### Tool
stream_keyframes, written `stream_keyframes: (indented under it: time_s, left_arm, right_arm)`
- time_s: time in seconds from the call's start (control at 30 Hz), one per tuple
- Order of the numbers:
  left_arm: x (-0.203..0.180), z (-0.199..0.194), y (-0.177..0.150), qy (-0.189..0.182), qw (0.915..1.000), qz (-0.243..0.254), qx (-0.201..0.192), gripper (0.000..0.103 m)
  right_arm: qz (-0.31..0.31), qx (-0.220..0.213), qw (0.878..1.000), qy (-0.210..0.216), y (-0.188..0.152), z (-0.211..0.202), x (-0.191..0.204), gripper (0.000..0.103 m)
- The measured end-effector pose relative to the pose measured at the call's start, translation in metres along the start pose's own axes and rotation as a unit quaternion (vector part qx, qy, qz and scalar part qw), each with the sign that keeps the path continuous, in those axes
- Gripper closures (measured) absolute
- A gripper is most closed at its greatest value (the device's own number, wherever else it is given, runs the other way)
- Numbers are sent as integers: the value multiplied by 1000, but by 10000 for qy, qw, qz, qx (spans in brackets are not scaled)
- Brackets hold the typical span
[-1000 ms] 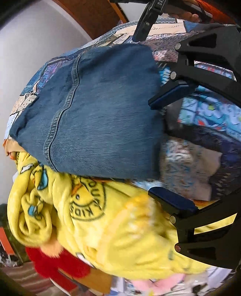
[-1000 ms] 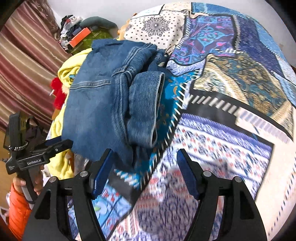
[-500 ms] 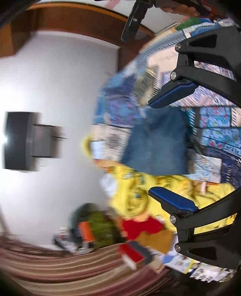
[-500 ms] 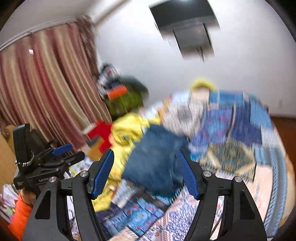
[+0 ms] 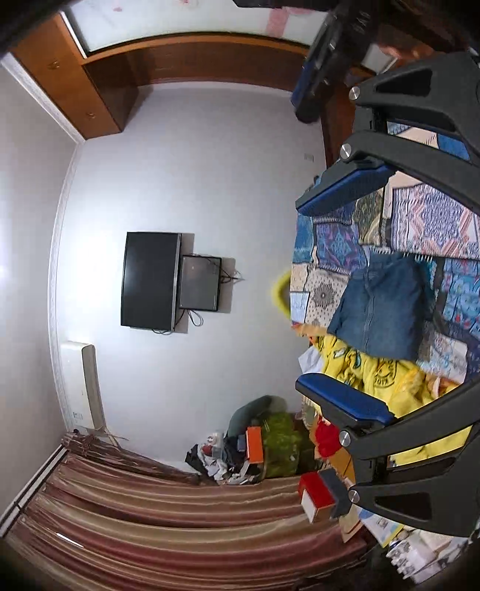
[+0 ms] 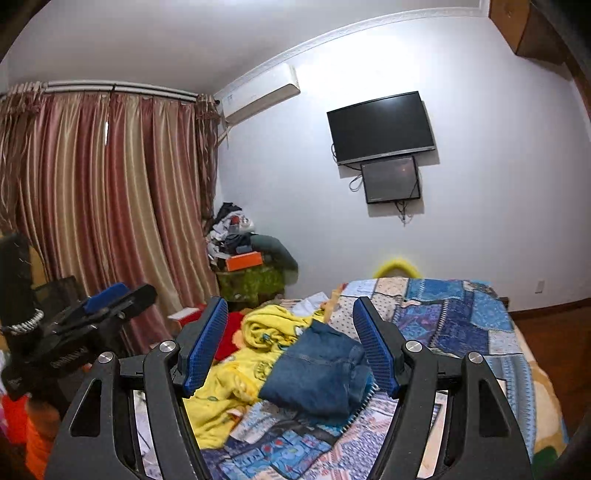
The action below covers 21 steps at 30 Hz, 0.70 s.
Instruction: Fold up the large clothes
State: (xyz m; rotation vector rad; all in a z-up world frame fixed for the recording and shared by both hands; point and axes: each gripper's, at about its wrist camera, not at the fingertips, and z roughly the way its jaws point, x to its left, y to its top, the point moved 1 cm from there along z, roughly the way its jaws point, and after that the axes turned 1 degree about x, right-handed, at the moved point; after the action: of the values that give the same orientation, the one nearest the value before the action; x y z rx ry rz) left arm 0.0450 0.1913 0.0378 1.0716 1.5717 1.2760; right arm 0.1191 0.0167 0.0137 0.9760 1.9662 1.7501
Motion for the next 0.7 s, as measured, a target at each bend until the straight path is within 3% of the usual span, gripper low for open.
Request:
stream_keyframes:
  time_s: [0.07, 0.13, 0.27, 0.37, 0.7]
  left_arm:
    - [-4, -1, -4, 26, 10000, 62, 13, 16]
    - [-8, -5, -7, 102, 9998, 150, -11, 11]
    - [-12, -10, -14, 204, 9997, 143, -87, 1]
    - [-14, -10, -18, 289, 9994, 201, -72, 1]
    - [-18, -8, -27, 240, 9995, 225, 33, 1]
  right_arm:
    - [-54, 11, 9999, -128, -5, 0, 2, 35]
    - [-60, 30, 9998, -167, -7, -1, 1, 21]
    - [-68, 1, 9994, -345, -5, -5, 0, 15]
    - [10, 5, 9993, -375, -7, -9, -4, 1]
    - [67, 2, 9986, -523, -12, -15, -6, 0]
